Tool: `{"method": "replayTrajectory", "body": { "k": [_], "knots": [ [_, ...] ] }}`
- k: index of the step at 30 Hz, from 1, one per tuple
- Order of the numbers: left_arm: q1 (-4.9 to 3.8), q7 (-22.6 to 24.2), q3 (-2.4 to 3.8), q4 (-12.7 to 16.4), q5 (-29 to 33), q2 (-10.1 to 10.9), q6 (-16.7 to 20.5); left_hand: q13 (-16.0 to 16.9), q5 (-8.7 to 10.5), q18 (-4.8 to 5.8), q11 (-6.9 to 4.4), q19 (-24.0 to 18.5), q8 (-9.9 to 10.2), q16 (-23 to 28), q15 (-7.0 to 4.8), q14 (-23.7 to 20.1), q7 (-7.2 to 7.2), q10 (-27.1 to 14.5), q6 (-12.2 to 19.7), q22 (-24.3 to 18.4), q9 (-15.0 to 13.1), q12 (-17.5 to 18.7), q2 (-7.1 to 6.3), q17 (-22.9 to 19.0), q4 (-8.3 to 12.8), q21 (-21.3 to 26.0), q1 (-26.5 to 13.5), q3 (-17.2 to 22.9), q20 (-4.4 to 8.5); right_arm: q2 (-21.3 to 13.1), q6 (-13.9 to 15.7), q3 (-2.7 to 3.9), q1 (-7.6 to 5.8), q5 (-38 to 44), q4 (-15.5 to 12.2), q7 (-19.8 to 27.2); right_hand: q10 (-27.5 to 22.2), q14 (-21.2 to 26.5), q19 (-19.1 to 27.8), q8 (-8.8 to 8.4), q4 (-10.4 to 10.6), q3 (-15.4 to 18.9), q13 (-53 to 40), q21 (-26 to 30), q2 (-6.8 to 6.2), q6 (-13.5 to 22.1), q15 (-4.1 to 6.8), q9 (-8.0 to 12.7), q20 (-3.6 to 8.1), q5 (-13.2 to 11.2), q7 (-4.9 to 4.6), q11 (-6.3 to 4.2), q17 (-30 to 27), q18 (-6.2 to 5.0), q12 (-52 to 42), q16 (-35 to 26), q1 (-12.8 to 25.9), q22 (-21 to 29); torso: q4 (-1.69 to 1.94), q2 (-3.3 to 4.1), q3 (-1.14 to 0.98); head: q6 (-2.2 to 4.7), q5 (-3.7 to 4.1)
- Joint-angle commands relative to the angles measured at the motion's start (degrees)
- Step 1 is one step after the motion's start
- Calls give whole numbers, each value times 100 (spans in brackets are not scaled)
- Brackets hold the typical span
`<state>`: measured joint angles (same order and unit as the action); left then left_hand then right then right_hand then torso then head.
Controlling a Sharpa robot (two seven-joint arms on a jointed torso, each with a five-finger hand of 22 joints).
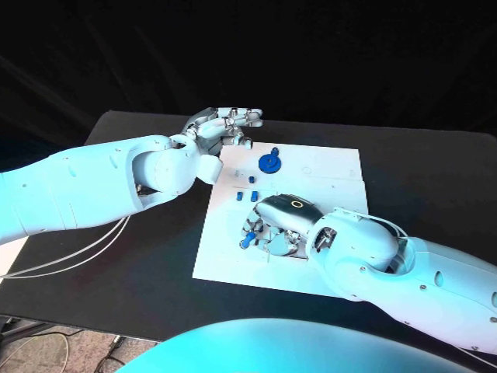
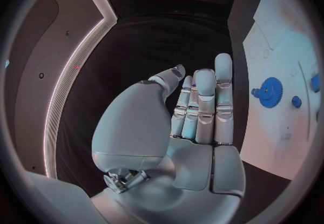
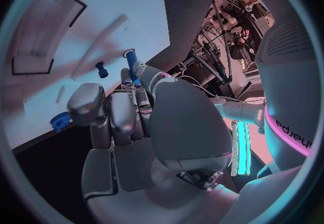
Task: Assemble the parts on the task board
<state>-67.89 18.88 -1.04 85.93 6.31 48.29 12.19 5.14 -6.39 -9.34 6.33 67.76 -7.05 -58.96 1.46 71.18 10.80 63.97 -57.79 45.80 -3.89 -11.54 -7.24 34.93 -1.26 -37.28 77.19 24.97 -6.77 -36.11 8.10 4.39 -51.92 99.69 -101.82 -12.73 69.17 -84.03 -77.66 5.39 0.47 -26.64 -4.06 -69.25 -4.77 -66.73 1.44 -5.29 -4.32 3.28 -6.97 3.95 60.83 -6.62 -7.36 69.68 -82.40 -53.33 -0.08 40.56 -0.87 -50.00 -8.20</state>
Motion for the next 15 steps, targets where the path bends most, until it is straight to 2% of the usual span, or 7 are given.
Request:
{"method": "replayTrajectory", "body": {
  "k": [1, 15],
  "knots": [
    [-2, 23, 3, 2, -17, -14, -112, 2, -9, -110, 2, 3, 12, 34, -7, -52, -9, -57, 33, -5, 6, -20, 23, -6, -3, 18, 52, -40, -30, 34, -148, -7, 20, 134, 25, 53, 117, -162, -30, 13, -4, -40, -4, -20, 30, 9, 16, -7, 24, 34, -29, -63, -9, 4, -11, 30, 23, 0, -1, -1, 1, 0, -4],
    [-1, 18, 3, -2, -17, -16, -121, 2, -9, -110, 2, 3, 12, 34, -7, -52, -9, -57, 33, -5, 6, -20, 23, -6, -3, 18, 52, -40, -30, 134, -178, -39, 52, 615, 175, -48, 117, -162, -30, 11, -5, -42, -4, -20, 31, 11, 15, -7, 24, 37, -30, -63, -7, 4, -7, 33, 26, 1, 3, 2, 2, 0, 4]
  ]
}}
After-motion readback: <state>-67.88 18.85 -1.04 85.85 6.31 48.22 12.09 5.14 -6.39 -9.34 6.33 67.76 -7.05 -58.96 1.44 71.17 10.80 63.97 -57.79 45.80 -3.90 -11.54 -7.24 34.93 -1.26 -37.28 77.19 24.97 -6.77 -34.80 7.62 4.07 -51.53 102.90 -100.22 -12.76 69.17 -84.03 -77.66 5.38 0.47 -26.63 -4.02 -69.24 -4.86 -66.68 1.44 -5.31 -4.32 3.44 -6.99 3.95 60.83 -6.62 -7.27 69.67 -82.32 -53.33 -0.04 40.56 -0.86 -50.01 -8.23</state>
